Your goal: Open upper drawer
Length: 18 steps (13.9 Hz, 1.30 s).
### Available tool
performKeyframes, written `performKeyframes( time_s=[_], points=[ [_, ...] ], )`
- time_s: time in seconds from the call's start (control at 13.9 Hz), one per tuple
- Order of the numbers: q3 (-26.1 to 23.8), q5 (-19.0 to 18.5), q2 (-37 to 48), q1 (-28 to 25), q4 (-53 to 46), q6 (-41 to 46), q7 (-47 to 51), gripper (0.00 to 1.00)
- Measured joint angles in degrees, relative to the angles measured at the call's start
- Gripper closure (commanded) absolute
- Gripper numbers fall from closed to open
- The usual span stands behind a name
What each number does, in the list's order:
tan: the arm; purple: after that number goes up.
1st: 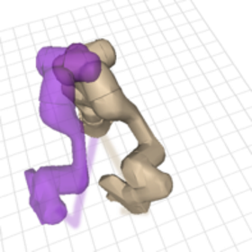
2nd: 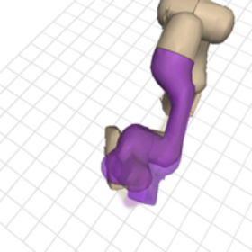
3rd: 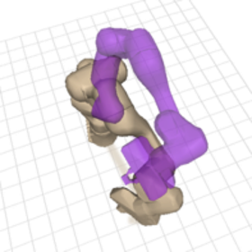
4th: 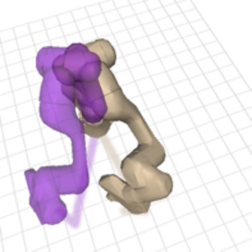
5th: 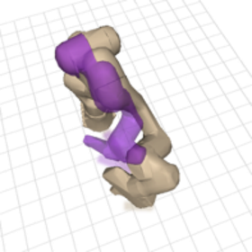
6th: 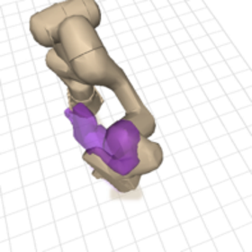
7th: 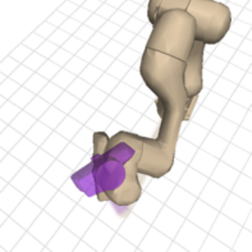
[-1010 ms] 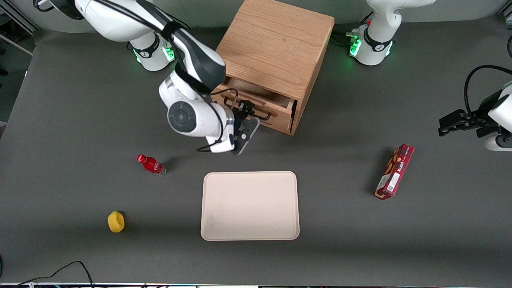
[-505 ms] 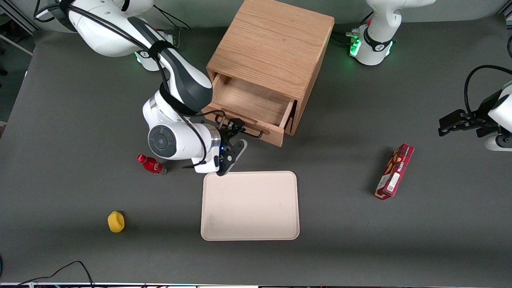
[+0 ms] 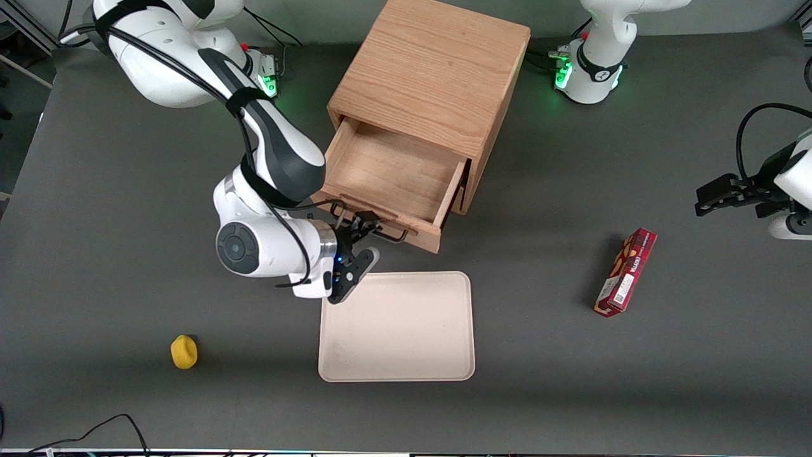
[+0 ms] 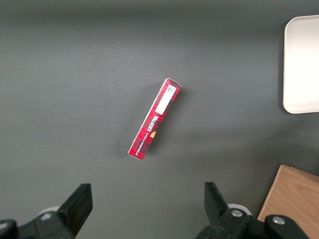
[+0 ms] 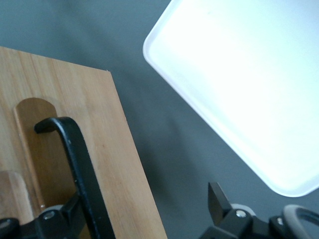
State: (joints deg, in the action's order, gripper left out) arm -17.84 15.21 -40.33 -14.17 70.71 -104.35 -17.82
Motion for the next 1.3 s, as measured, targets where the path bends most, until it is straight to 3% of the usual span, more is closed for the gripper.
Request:
performKeyframes(
  time_s=[0.36,0.94,1.15,1.3],
  points=[
    [4.1,-0.1,-0.8,0.1,-4.0,2.2,-4.1,0.00],
    [6.1,-0.1,-4.8,0.5,-11.8,4.5,-4.5,0.00],
    [6.2,-0.6,-0.3,0.5,-15.0,8.3,-3.8,0.00],
    [6.2,-3.8,5.7,0.4,-14.7,12.0,1.8,0.00]
  ],
)
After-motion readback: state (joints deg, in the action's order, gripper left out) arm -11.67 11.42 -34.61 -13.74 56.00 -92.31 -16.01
